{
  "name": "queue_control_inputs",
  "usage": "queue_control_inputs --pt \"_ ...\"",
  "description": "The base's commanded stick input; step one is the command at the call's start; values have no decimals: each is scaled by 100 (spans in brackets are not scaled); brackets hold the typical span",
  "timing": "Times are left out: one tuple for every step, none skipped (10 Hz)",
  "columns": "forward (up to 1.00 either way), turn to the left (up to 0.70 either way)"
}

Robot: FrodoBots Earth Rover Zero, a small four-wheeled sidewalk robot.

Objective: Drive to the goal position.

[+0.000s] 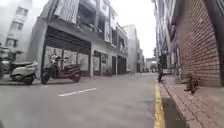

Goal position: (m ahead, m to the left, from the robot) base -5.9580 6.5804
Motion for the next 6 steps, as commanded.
queue_control_inputs --pt "0 50" --pt "0 50" --pt "0 50" --pt "0 50" --pt "0 50" --pt "0 50"
